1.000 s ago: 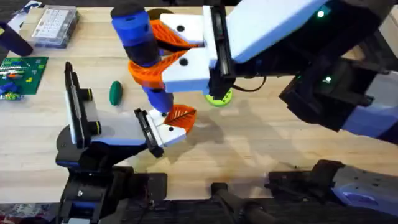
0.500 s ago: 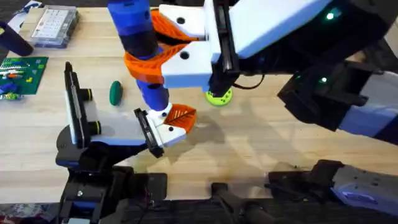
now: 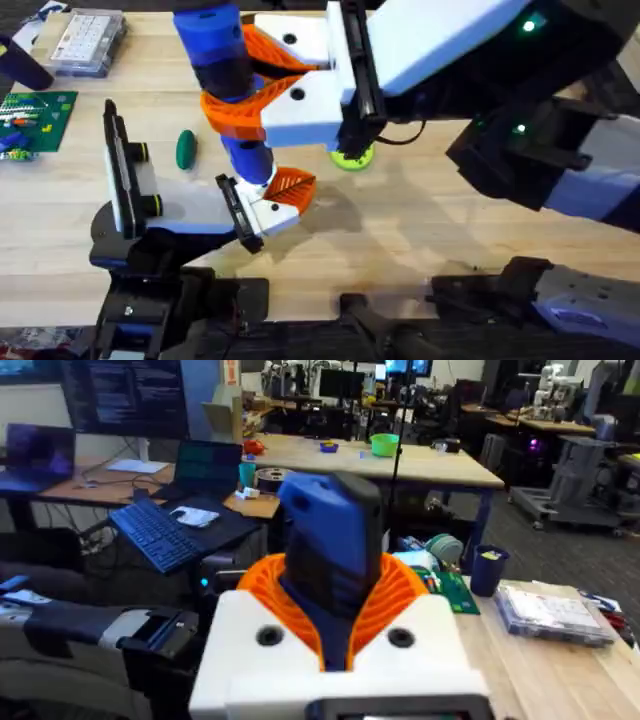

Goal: Pick up the gripper from the table and insert it into the empty holder that is missing its gripper. Then pick up a screw, insert it into the mounting hole, and use the screwdriver to tighten it. Finally, clean up the table by picking up the vegetable and placing it into the bucket.

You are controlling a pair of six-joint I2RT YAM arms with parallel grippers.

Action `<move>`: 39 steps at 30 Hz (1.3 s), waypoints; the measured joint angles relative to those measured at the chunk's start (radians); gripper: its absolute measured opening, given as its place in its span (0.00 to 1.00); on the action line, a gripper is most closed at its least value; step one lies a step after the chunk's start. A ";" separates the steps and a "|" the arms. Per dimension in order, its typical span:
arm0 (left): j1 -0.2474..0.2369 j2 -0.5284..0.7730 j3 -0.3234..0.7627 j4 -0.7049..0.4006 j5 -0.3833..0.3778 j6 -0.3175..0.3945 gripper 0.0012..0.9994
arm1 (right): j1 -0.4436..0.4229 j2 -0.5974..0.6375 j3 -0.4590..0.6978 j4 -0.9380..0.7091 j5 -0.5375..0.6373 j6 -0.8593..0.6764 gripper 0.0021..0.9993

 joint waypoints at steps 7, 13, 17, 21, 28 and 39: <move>0.000 0.000 0.000 0.000 0.000 0.000 0.01 | 0.000 0.000 0.000 -0.045 0.000 -0.001 0.09; 0.000 0.000 0.000 0.000 0.000 0.000 0.01 | -0.004 0.000 0.000 -0.046 0.000 -0.004 0.09; 0.000 0.000 0.000 0.000 0.000 0.000 0.01 | -0.004 0.000 0.000 -0.044 0.000 -0.004 0.09; 0.000 0.000 0.000 0.000 0.000 0.000 0.01 | -0.004 0.000 0.000 -0.034 0.000 -0.004 0.09; 0.000 0.000 0.000 0.000 0.000 0.000 0.01 | -0.004 0.000 0.000 -0.016 0.000 -0.004 0.09; 0.000 0.000 0.000 0.000 0.000 0.000 0.01 | -0.005 0.000 0.000 -0.048 0.000 -0.010 0.09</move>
